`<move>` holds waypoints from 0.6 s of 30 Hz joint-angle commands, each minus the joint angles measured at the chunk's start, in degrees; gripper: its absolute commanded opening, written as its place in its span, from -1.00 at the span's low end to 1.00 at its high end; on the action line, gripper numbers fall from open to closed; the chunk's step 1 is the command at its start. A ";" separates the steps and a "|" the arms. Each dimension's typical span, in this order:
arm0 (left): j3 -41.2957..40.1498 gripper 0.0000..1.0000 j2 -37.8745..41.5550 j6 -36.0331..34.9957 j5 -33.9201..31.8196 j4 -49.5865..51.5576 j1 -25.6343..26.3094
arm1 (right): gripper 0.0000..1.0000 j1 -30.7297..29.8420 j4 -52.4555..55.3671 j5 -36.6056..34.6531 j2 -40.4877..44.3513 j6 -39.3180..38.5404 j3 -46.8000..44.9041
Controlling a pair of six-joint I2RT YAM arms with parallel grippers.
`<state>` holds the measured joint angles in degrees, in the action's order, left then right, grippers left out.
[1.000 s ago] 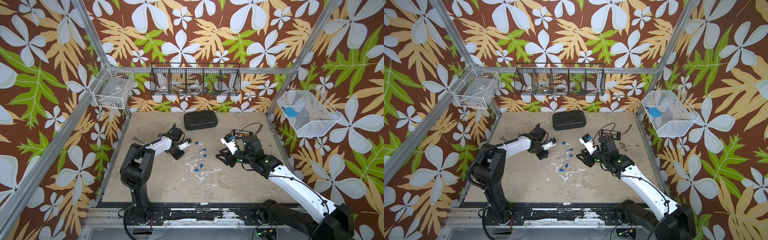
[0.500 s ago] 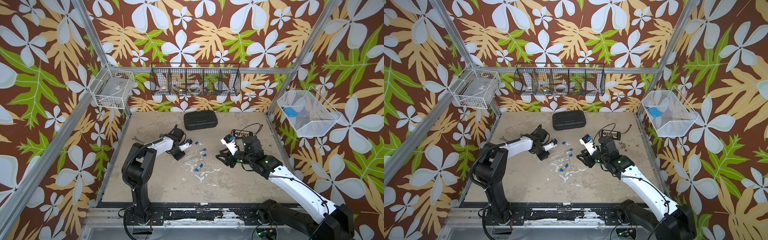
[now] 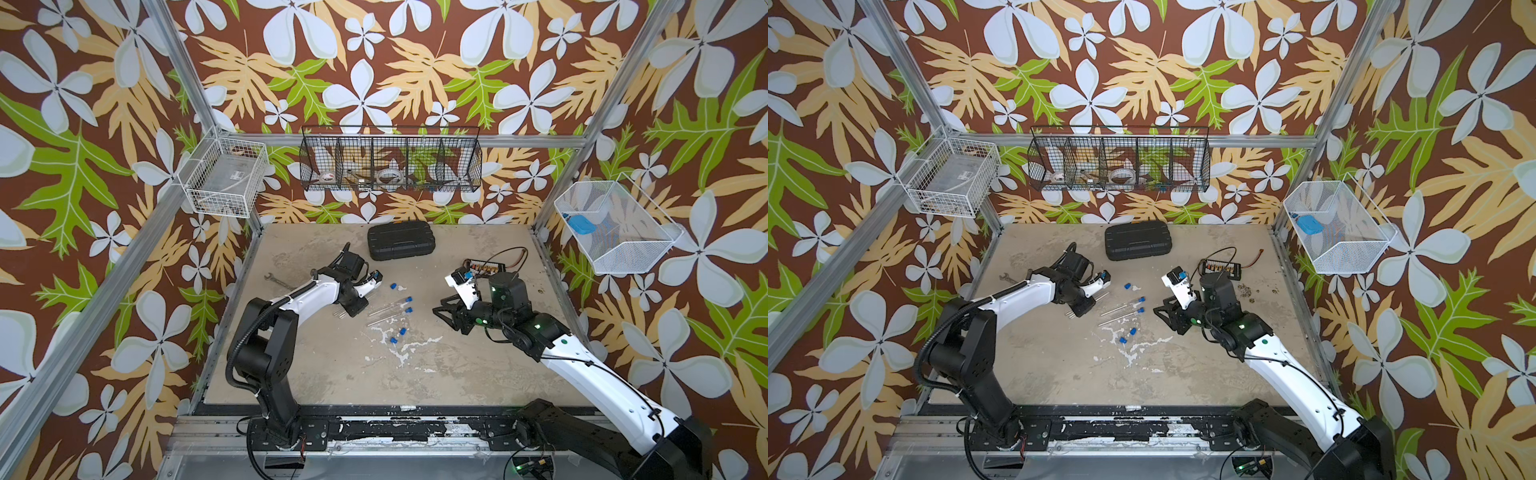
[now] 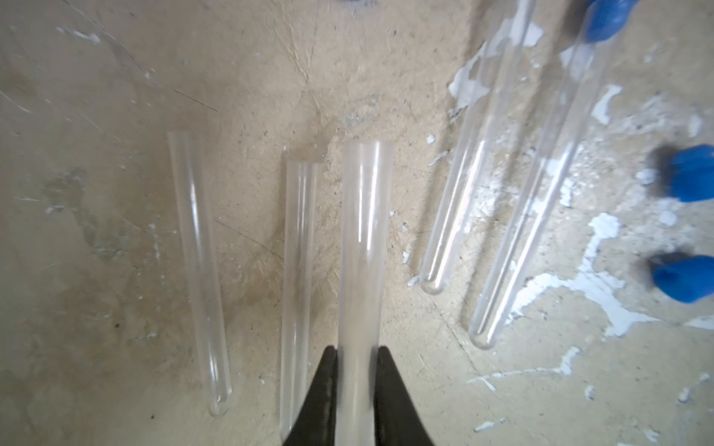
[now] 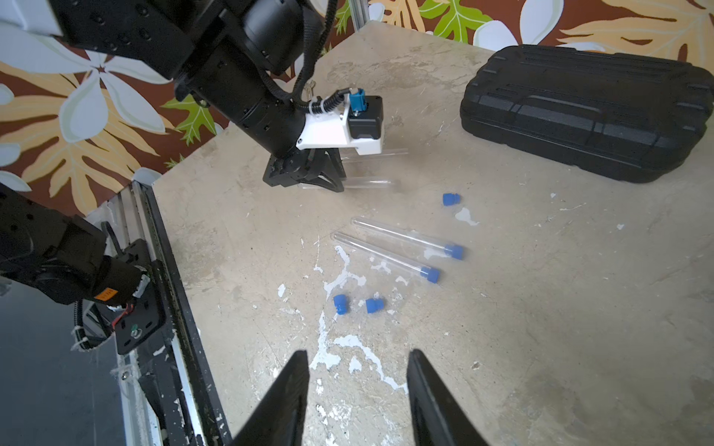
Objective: Insert stoppers into test tubes
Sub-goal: Pick up the test tube at the center of the board.
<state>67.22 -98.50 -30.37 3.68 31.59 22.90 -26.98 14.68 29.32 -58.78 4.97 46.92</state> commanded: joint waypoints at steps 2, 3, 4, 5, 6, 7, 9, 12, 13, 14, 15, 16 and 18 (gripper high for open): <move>-2.65 -0.82 5.59 -0.93 4.26 -2.92 -0.04 | -0.13 -0.08 -2.20 -1.32 2.43 9.14 -1.20; -3.54 -0.83 7.11 -0.88 5.31 -3.85 0.07 | -0.13 -0.05 -2.45 -2.05 2.96 11.03 -1.34; -4.71 -0.84 8.88 -0.90 6.63 -5.10 0.11 | -0.13 -0.08 -2.69 -2.62 3.33 13.21 -1.37; -6.01 -0.84 10.59 -1.18 8.13 -6.41 0.21 | -0.14 -0.06 -2.97 -2.70 3.71 14.95 -1.31; -7.21 -0.84 12.23 -1.42 9.38 -7.64 0.43 | -0.13 -0.08 -3.28 -2.45 3.69 16.20 -1.03; -8.75 -0.84 14.01 -1.66 10.55 -9.33 0.64 | -0.13 -0.06 -3.33 -2.04 3.63 17.31 -0.51; -11.45 -0.85 16.79 -1.47 12.71 -12.26 1.39 | -0.13 -0.03 -3.06 -0.70 2.63 18.71 1.08; -14.55 -0.85 19.56 -1.21 16.73 -15.20 2.53 | -0.12 -0.01 -1.25 2.58 -0.72 19.84 4.70; -15.30 -0.85 20.10 -0.93 17.61 -15.85 2.92 | -0.11 -0.02 -0.31 4.14 -2.23 20.18 6.13; -15.92 -0.85 20.52 -0.59 18.12 -16.65 3.43 | -0.11 -0.09 0.72 6.38 -3.89 20.53 7.53; -16.36 -0.85 20.73 -0.60 18.57 -17.08 3.90 | -0.11 -0.25 1.65 7.50 -5.24 20.73 8.61; -16.78 -0.85 20.98 -0.62 19.08 -17.57 4.40 | -0.11 -0.56 2.56 8.42 -6.59 20.74 9.80; -17.36 -0.85 21.23 -0.52 19.71 -18.36 5.26 | -0.11 -1.59 4.69 8.60 -9.21 20.31 12.30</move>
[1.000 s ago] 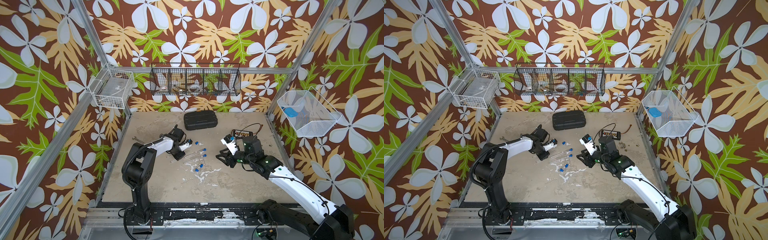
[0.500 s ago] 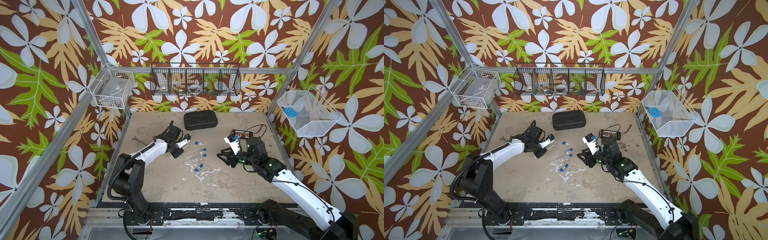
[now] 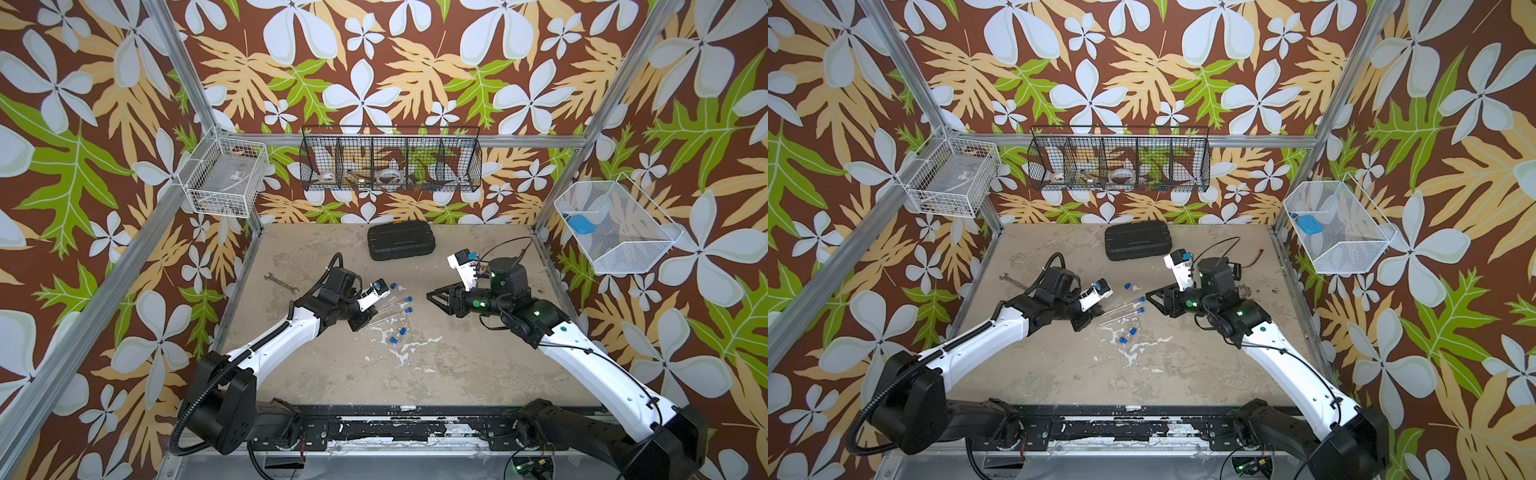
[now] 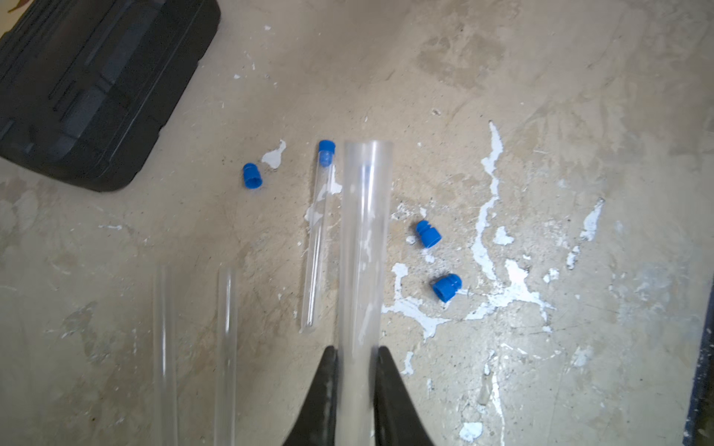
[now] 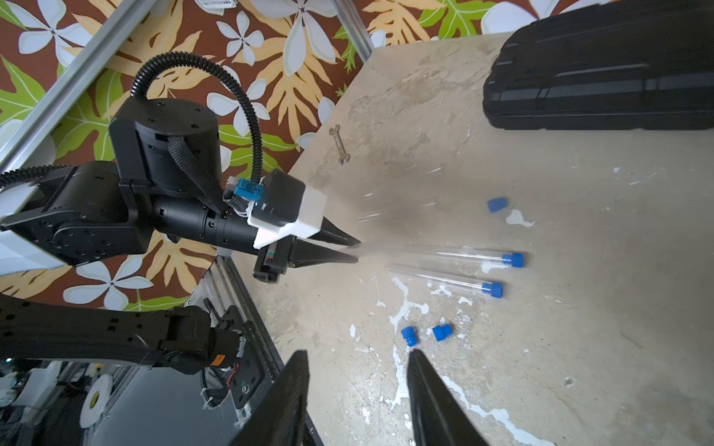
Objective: Insert stoppers into test tubes
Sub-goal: Pick up the test tube at the center of the board.
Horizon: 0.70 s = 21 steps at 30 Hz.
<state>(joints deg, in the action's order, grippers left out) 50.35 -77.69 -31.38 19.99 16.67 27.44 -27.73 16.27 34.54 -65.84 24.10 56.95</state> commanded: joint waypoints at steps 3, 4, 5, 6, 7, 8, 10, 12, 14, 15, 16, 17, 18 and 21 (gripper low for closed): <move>-0.68 -0.85 0.30 1.14 3.83 -4.30 1.36 | -0.11 -2.30 7.28 3.09 -6.56 0.01 6.17; -0.84 -0.85 0.38 1.35 3.87 -4.70 1.47 | -0.11 -2.73 8.21 3.14 -7.74 -0.27 6.95; -1.03 -0.85 0.40 1.36 4.06 -5.01 1.55 | -0.10 -2.99 8.74 3.11 -8.88 -0.37 7.36; -1.12 -0.85 0.44 1.31 4.10 -5.14 1.65 | -0.10 -3.25 8.85 3.36 -9.78 -0.09 7.59; -1.21 -0.84 0.55 0.98 4.33 -5.11 1.74 | -0.09 -3.44 8.81 3.65 -10.80 0.53 7.96; -1.30 -0.84 0.66 0.36 4.97 -4.92 1.83 | -0.09 -3.56 9.23 3.97 -12.03 1.06 8.72; -1.59 -0.84 1.01 -0.87 5.88 -4.80 1.91 | -0.08 -4.14 11.15 3.92 -14.35 1.00 10.74; -1.94 -0.84 1.59 -1.80 6.56 -4.89 1.92 | -0.08 -4.58 12.68 3.95 -16.50 0.52 12.24; -2.16 -0.84 2.07 -2.75 7.61 -5.04 1.92 | -0.07 -4.63 12.84 4.59 -18.08 0.51 12.35; -2.29 -0.84 2.22 -3.11 8.10 -5.06 1.95 | -0.07 -4.70 12.90 4.65 -18.66 0.67 12.23; -2.32 -0.84 2.37 -3.50 8.48 -5.07 2.00 | -0.07 -4.66 13.11 4.59 -19.48 0.69 12.36; -2.44 -0.85 2.59 -3.77 8.66 -5.16 2.00 | -0.07 -4.79 13.80 4.36 -20.30 0.47 12.62; -2.51 -0.84 2.73 -3.99 8.80 -5.15 2.00 | -0.07 -4.93 14.42 3.94 -20.88 0.22 12.90; -2.79 -0.84 3.07 -4.53 9.49 -5.20 2.05 | -0.07 -5.14 14.31 4.21 -22.24 0.20 13.25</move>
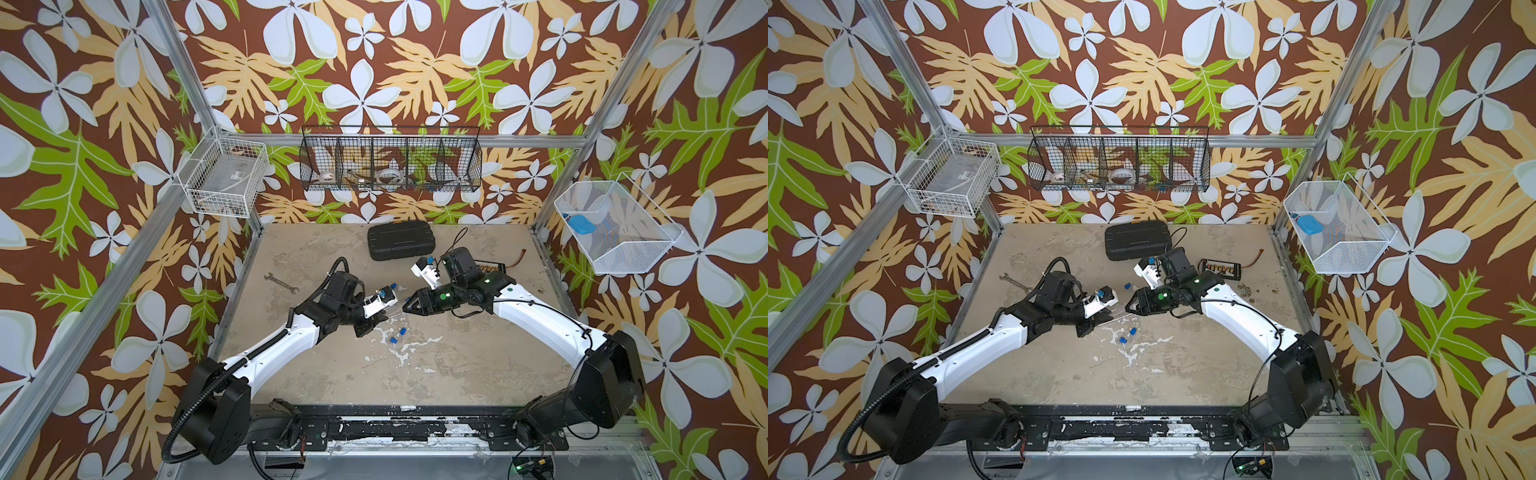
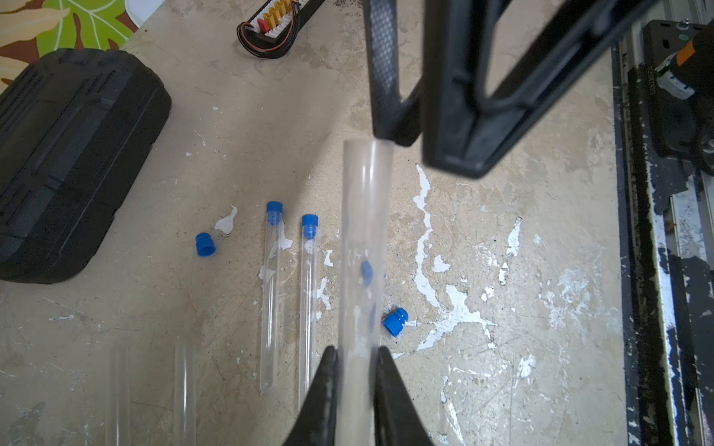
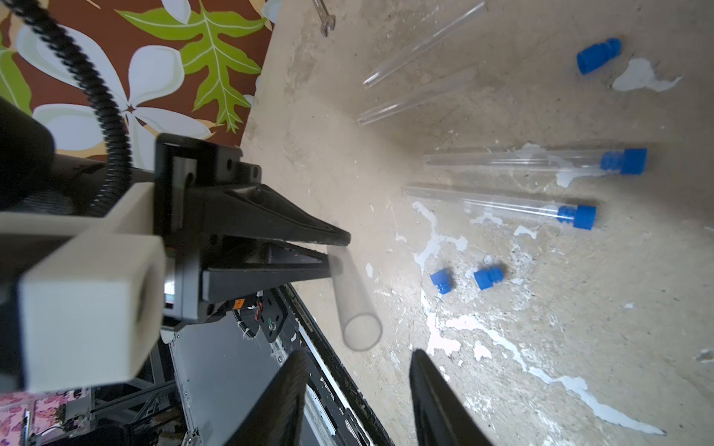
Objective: Insert stoppers into test tubes
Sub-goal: Pick up the test tube at the center of the board.
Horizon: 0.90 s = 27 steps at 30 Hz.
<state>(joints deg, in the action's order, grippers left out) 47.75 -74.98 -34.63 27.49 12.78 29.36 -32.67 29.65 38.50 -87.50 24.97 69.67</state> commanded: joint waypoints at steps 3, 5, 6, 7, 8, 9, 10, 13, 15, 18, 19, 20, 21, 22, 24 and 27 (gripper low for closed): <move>-0.50 -0.84 0.48 -1.66 2.43 -1.35 0.16 | -0.08 -0.38 -0.39 2.78 -1.73 0.20 0.56; -0.57 -0.84 0.47 -1.83 2.54 -1.35 0.10 | -0.08 -0.64 -1.12 4.25 -2.42 0.72 0.86; -0.64 -0.84 0.53 -1.93 2.65 -1.35 0.18 | -0.09 -0.69 -1.30 4.51 -2.72 0.90 0.98; -0.64 -0.85 0.56 -2.02 2.75 -1.35 0.17 | -0.10 -0.82 -1.41 4.58 -3.01 0.94 1.08; -0.64 -0.84 0.68 -2.18 2.84 -1.39 0.17 | -0.11 -0.80 -1.48 4.58 -3.32 1.03 1.15; -0.72 -0.84 0.64 -2.27 2.86 -1.43 0.17 | -0.12 -0.82 -1.49 4.61 -3.52 1.03 1.25; -0.72 -0.85 0.78 -2.37 2.86 -1.39 0.16 | -0.13 -0.82 -1.59 4.65 -3.79 1.03 1.35; -0.90 -0.85 0.81 -2.66 2.76 -1.35 0.17 | -0.17 -0.90 -1.78 4.77 -4.46 1.21 1.59; -0.90 -0.85 0.83 -2.72 2.83 -1.35 0.17 | -0.20 -1.00 -1.54 4.64 -4.99 1.13 1.71; -0.90 -0.85 0.72 -2.80 2.80 -1.35 0.25 | -0.24 -1.34 -1.88 4.36 -5.47 1.29 1.86; -0.90 -0.85 0.74 -2.85 2.81 -1.35 0.25 | -0.25 -1.51 -2.05 4.27 -5.65 1.39 1.87; -0.90 -0.85 0.72 -2.88 2.80 -1.35 0.25 | -0.27 -1.61 -2.18 4.22 -5.81 1.48 1.95; -0.90 -0.85 0.79 -2.92 2.75 -1.34 0.25 | -0.29 -1.69 -2.22 4.23 -5.99 1.57 1.97; -0.90 -0.85 0.79 -2.98 2.70 -1.35 0.25 | -0.31 -1.81 -2.30 4.29 -6.18 1.69 2.02; -0.90 -0.85 0.72 -3.03 2.69 -1.26 0.21 | -0.34 -2.05 -2.47 4.37 -6.52 1.83 2.22; -0.90 -0.85 0.76 -3.25 2.62 -1.26 0.25 | -0.38 -2.23 -2.71 4.44 -6.72 1.91 2.28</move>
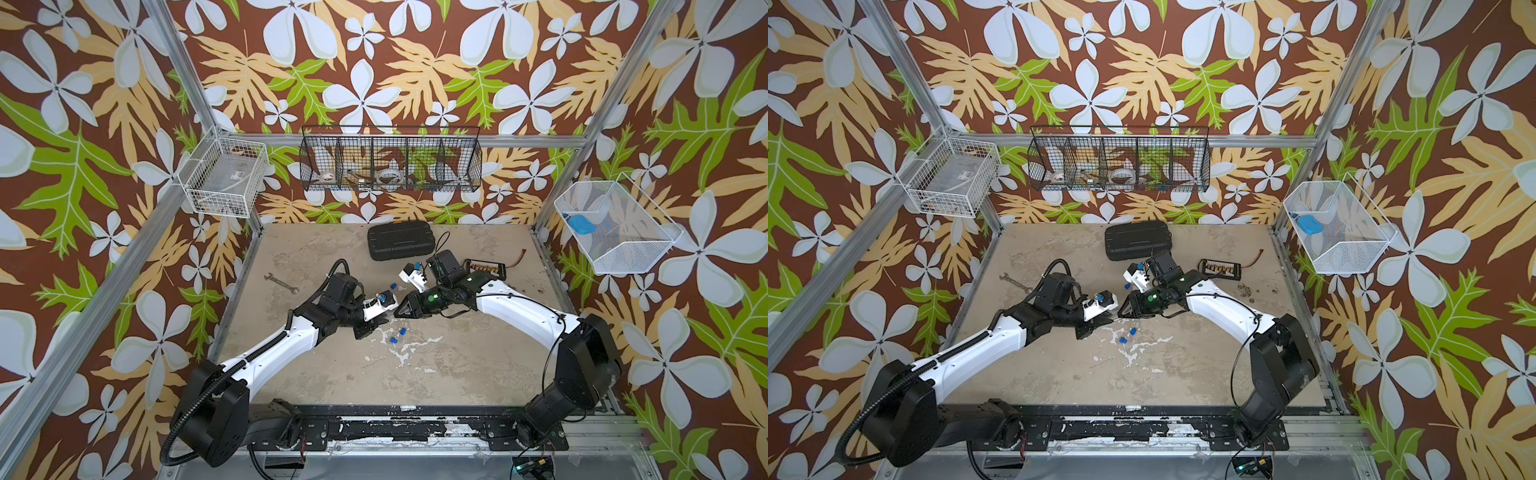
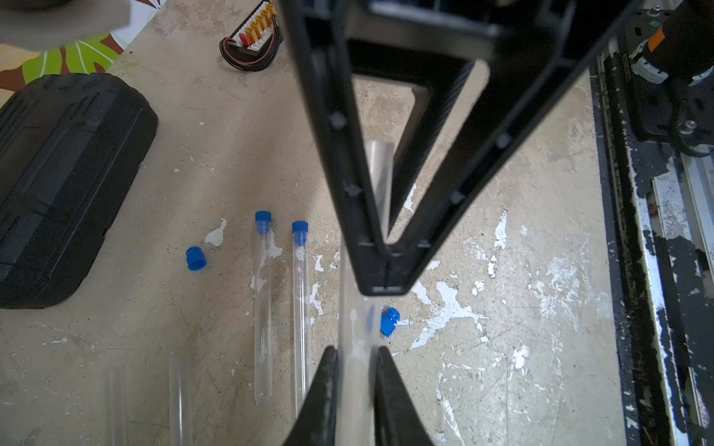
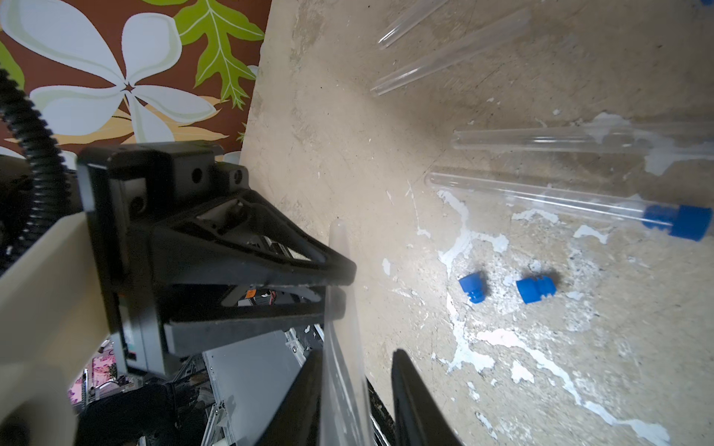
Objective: Insert stoppers into test tubes
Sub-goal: Pick up the test tube at the center of the board.
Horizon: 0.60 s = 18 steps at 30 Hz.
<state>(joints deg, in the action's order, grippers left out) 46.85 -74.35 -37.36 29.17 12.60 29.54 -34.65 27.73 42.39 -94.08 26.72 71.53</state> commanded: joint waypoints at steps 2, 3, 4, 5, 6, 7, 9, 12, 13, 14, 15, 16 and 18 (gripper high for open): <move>0.00 -0.85 0.08 -0.65 0.96 -1.00 0.11 | -0.40 -0.23 -0.83 0.77 -0.29 0.24 0.48; 0.00 -0.85 0.16 -0.60 0.95 -1.00 0.17 | -0.41 -0.24 -0.88 1.00 -0.31 0.26 0.58; -0.01 -0.85 0.11 -0.69 0.99 -1.00 0.19 | -0.42 -0.24 -0.96 1.05 -0.40 0.32 0.62; 0.00 -0.85 0.08 -0.77 0.99 -1.00 0.19 | -0.43 -0.19 -1.12 1.21 -0.40 0.34 0.60; 0.08 -0.85 0.16 -0.94 0.99 -0.91 0.17 | -0.43 -0.24 -1.25 1.35 -0.49 0.42 0.70; 0.16 -0.85 0.14 -1.11 0.95 -0.83 0.17 | -0.44 -0.24 -1.19 1.36 -0.49 0.44 0.71; 0.26 -0.85 0.02 -1.39 0.95 -0.58 0.17 | -0.45 -0.24 -1.25 1.45 -0.66 0.34 0.74; 0.35 -0.85 0.03 -1.57 0.94 -0.47 0.16 | -0.47 -0.22 -1.29 1.55 -0.82 0.42 1.00; 0.34 -0.85 0.02 -1.62 0.96 -0.41 0.17 | -0.48 -0.19 -1.27 1.47 -0.89 0.39 1.07; 0.34 -0.85 0.04 -1.66 0.99 -0.38 0.18 | -0.49 -0.24 -1.19 1.47 -0.93 0.35 1.15; 0.35 -0.85 0.06 -1.66 1.04 -0.31 0.17 | -0.50 -0.24 -1.19 1.56 -1.01 0.35 1.20; 0.35 -0.85 0.08 -1.74 1.04 -0.32 0.17 | -0.51 -0.21 -1.11 1.60 -1.07 0.35 1.31; 0.38 -0.85 0.03 -1.75 0.91 -0.21 0.17 | -0.55 -0.24 -0.88 1.65 -1.32 0.22 1.41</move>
<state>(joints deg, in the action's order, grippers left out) 46.87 -74.35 -38.68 29.17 12.60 29.69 -34.87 27.00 43.64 -95.22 26.98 72.47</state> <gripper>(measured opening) 0.170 0.231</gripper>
